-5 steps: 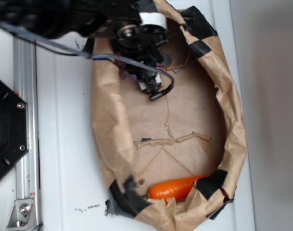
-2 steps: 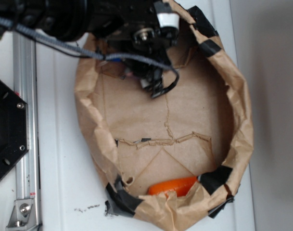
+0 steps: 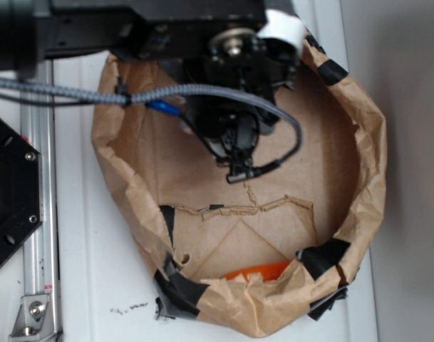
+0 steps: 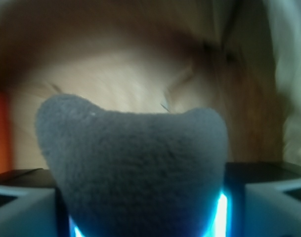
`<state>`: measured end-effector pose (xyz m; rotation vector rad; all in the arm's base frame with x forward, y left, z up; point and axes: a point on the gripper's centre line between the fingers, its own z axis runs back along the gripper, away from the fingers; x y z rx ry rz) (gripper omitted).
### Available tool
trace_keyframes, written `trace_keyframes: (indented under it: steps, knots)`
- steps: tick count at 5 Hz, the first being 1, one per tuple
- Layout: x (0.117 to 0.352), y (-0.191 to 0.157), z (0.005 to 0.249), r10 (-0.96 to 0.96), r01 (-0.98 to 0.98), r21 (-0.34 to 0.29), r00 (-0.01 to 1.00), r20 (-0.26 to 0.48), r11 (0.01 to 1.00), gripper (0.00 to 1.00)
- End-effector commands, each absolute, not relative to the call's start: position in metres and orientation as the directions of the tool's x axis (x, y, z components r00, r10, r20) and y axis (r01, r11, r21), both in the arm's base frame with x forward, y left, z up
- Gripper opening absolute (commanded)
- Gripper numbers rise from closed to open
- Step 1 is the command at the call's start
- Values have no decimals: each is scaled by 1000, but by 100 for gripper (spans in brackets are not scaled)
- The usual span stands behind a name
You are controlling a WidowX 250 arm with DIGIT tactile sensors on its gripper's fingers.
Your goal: Grab the gray animal.
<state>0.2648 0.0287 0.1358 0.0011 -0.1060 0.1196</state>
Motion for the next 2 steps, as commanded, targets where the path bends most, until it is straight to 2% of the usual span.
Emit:
trace_keyframes:
  steps: [1, 2]
  knots:
    - [266, 27, 170, 28, -29, 1, 982, 186, 1000, 0]
    - [261, 31, 168, 39, -37, -12, 987, 156, 999, 0]
